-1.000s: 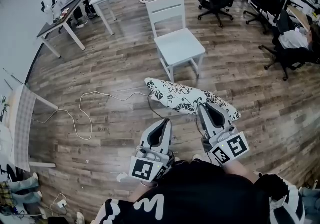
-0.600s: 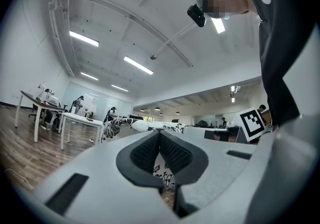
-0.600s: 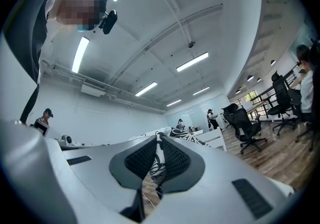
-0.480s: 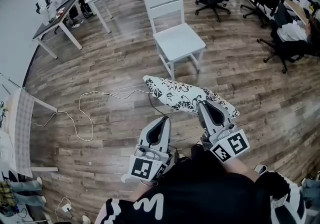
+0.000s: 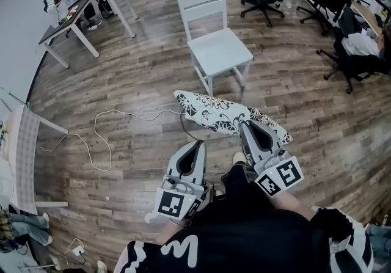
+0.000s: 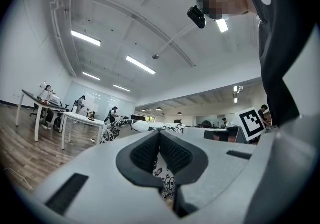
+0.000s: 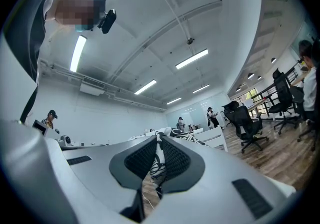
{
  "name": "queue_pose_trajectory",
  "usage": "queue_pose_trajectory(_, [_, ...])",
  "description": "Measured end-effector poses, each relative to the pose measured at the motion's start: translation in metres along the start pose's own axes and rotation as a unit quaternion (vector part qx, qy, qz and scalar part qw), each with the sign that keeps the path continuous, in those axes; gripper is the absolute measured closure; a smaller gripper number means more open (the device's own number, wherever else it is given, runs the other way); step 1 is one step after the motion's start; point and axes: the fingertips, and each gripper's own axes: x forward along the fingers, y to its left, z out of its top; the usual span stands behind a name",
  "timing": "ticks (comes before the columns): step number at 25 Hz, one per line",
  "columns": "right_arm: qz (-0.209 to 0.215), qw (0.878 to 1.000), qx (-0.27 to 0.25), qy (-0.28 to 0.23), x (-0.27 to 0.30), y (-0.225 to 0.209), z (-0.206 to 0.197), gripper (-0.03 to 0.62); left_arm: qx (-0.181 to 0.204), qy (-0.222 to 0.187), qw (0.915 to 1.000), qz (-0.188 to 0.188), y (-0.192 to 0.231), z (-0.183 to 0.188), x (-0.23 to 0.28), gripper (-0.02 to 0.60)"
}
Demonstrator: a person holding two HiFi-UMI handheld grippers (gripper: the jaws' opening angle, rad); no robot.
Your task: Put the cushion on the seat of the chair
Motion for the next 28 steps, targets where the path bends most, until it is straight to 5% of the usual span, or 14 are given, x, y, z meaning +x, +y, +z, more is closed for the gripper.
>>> queue_pose_trajectory(10, [0.024, 1.0, 0.005, 0.011, 0.062, -0.077, 0.005, 0.557, -0.002, -0.003, 0.9999, -0.012, 0.016, -0.01, 0.097, 0.575])
queue_pose_trajectory(28, [0.034, 0.999, 0.015, 0.018, 0.14, -0.23, 0.036, 0.557, 0.005, 0.013, 0.9993, 0.033, 0.039, -0.02, 0.262, 0.575])
